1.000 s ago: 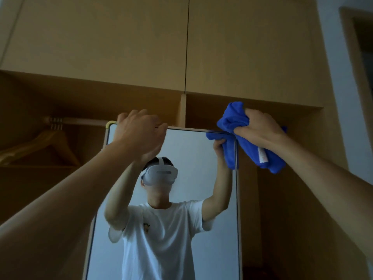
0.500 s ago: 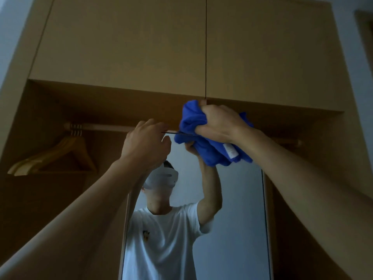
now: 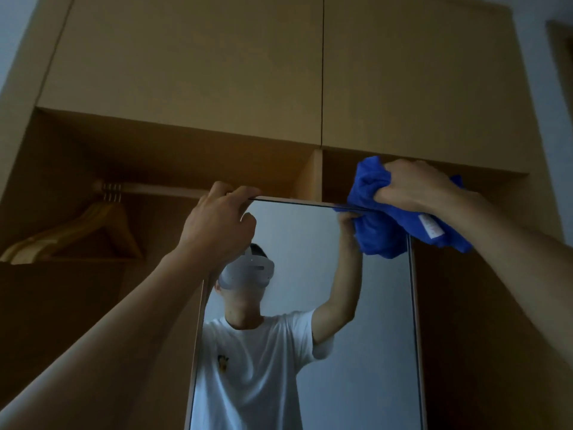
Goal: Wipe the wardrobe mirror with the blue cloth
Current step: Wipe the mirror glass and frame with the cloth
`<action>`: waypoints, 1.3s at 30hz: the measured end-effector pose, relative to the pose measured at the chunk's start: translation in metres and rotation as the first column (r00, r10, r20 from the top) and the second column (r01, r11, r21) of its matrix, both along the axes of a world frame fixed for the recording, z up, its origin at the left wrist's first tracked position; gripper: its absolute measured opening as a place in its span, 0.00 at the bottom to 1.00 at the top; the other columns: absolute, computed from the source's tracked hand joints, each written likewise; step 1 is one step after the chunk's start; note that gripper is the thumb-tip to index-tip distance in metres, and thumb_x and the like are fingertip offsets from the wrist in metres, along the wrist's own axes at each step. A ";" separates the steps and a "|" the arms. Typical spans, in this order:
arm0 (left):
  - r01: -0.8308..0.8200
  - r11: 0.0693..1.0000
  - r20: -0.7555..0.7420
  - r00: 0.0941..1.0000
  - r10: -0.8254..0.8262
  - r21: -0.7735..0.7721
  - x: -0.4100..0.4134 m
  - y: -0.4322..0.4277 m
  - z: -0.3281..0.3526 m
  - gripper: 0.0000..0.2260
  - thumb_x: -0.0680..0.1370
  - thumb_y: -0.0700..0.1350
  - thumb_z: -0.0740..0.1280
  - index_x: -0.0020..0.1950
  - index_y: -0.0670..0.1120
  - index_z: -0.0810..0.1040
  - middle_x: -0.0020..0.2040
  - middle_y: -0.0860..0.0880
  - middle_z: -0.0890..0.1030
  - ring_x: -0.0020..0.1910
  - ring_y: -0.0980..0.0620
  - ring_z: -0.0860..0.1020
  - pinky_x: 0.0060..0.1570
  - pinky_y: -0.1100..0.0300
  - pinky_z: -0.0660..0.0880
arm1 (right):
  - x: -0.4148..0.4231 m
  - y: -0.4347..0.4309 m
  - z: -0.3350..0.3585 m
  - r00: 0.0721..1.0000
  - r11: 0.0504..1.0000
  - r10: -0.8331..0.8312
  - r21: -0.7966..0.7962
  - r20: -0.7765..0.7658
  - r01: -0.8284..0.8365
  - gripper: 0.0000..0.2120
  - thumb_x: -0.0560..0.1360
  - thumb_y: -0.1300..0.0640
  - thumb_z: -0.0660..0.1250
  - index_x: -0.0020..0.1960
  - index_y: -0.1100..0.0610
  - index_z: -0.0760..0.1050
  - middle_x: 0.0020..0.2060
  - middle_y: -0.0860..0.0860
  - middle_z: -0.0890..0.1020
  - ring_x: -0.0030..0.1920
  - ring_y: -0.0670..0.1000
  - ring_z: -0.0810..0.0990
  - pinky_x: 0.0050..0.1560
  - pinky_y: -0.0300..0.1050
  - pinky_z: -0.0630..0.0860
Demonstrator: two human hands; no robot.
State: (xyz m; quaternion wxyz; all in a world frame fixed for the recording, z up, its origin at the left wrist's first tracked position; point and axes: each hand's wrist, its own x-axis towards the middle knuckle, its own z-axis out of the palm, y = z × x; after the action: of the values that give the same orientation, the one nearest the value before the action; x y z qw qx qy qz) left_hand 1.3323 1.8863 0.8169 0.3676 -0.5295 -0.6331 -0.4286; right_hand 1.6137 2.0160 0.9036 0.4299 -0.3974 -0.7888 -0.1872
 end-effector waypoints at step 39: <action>0.607 0.785 0.523 0.631 -0.573 0.129 -0.034 -0.012 -0.035 0.31 0.69 0.63 0.63 0.72 0.78 0.59 0.72 0.35 0.71 0.72 0.30 0.69 0.71 0.30 0.67 | -0.178 -0.107 -0.005 0.906 0.905 0.382 0.125 0.183 -0.407 0.09 0.72 0.51 0.68 0.40 0.55 0.72 0.32 0.50 0.77 0.32 0.52 0.75 0.33 0.46 0.68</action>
State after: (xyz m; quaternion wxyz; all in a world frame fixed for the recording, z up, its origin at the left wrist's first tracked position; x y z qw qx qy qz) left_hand 1.2980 1.8745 0.7822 -0.0005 -0.5763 -0.5135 -0.6357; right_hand 1.4362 1.9085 0.8986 0.4268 -0.1778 -0.8663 -0.1892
